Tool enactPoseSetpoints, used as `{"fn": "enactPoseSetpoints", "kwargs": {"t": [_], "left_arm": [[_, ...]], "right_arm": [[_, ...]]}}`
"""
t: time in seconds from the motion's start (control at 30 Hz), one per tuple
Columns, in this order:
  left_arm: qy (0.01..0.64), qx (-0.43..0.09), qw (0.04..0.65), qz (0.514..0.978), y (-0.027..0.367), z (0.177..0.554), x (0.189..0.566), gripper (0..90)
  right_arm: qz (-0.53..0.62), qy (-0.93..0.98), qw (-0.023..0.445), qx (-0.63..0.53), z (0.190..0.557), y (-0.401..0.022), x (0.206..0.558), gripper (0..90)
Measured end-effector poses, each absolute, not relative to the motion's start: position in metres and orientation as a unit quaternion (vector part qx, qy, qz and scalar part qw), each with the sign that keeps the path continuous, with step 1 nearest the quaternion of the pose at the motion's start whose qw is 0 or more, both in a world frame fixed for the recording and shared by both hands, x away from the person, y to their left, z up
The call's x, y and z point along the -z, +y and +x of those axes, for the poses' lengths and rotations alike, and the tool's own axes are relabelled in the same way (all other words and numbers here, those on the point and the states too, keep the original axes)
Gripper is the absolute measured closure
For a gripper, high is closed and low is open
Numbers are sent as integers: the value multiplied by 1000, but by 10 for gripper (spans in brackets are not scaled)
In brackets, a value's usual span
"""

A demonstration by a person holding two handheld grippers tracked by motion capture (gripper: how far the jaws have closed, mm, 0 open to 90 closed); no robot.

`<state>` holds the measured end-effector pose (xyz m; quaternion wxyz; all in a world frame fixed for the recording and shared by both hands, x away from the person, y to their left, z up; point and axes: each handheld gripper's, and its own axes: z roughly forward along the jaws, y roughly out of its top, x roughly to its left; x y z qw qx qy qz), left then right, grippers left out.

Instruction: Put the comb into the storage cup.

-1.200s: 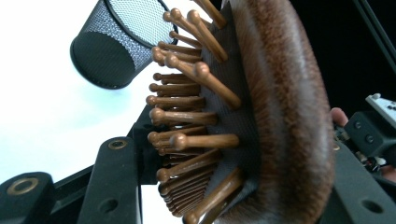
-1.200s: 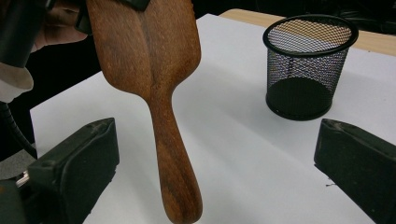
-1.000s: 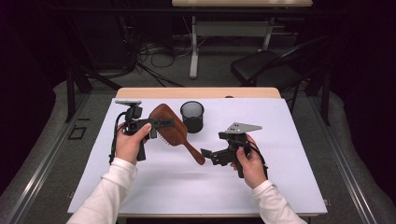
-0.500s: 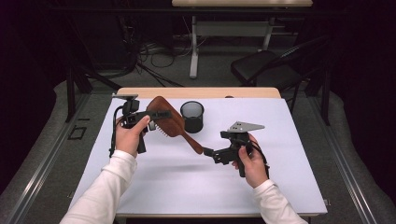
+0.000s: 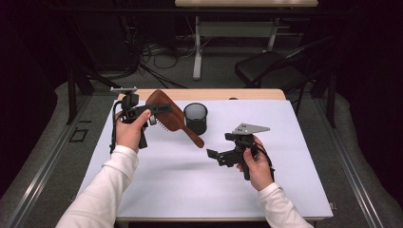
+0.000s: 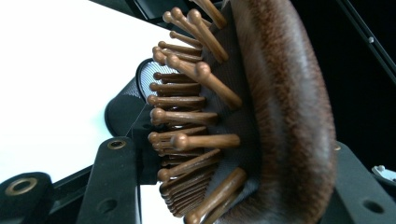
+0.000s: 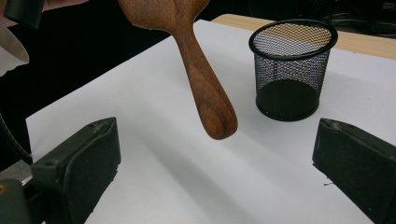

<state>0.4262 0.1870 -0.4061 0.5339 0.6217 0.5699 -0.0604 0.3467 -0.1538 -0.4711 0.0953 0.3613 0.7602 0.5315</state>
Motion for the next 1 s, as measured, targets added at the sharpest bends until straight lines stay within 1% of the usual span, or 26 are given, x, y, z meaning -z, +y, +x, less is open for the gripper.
{"fn": "enactPoseSetpoints", "kwargs": {"t": [0.37, 0.67, 1.0], "left_arm": [[577, 50, 539, 611, 187, 434, 393, 490], [582, 32, 543, 604, 186, 442, 379, 490], [584, 16, 542, 604, 180, 447, 368, 489]], "right_arm": [[363, 759, 95, -532, 347, -155, 471, 7], [365, 755, 98, -535, 347, -158, 470, 14], [365, 755, 98, -536, 347, -159, 469, 15]]}}
